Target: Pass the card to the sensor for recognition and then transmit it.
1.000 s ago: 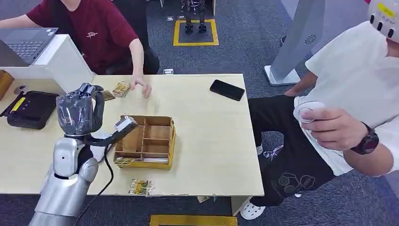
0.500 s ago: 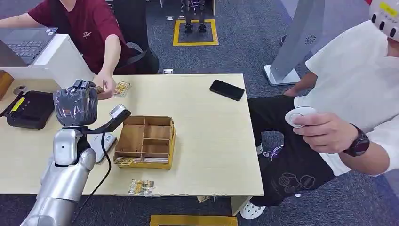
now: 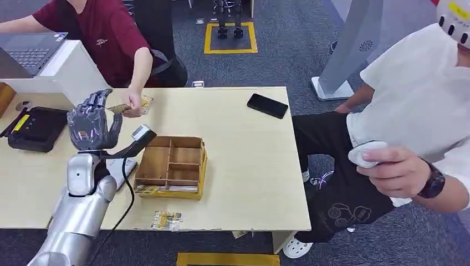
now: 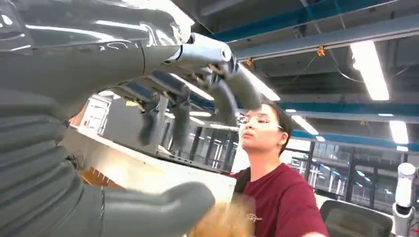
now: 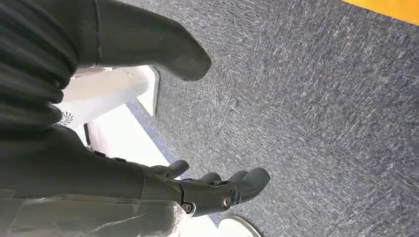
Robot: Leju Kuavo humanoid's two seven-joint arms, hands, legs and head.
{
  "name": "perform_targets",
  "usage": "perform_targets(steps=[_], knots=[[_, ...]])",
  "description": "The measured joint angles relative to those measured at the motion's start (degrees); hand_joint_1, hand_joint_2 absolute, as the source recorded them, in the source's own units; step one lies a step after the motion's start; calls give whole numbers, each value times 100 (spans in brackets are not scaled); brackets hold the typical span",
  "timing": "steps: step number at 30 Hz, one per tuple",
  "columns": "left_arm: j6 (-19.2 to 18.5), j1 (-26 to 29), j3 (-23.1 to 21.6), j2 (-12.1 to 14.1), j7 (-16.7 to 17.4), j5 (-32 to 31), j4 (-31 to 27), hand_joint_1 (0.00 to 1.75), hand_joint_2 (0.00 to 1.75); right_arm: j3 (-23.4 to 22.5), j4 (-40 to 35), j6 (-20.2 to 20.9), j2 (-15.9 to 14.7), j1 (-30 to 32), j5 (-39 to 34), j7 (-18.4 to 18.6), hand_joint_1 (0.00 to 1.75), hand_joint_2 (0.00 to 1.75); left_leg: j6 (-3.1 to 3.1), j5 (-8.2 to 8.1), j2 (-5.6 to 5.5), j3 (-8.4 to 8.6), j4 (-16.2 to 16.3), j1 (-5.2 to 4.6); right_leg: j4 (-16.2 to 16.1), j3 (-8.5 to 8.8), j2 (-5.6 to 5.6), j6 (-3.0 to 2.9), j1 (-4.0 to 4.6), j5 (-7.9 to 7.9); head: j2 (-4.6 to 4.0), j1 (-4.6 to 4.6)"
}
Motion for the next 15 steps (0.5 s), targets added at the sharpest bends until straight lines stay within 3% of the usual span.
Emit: perform_targets(steps=[5,8,13,15], knots=[[484,59,241,13,125,-221,-13,0,175,0,0,-9,0,2,2,7,0,175,-1,1,0,-1,0,0,6,1,0,0,0,0,0,0],[545,150,599,127,249,-579,-39,0,175,7,0,-18,2,4,4,7,0,175,-2,1,4,-1,-1,1,8,-4,5,-1,0,-1,0,0],[547,204,1398,525,441,-811,208,0,175,55,0,-20,18,-4,0,-4,0,175,-6,3,11,-3,-3,5,21,-8,12,-3,5,-2,0,0],[547,322,1835,686,200,-633,229,0,175,59,0,-29,33,4,-11,-39,0,175,-7,4,17,-6,-3,6,23,-12,19,-4,6,-2,0,-2]])
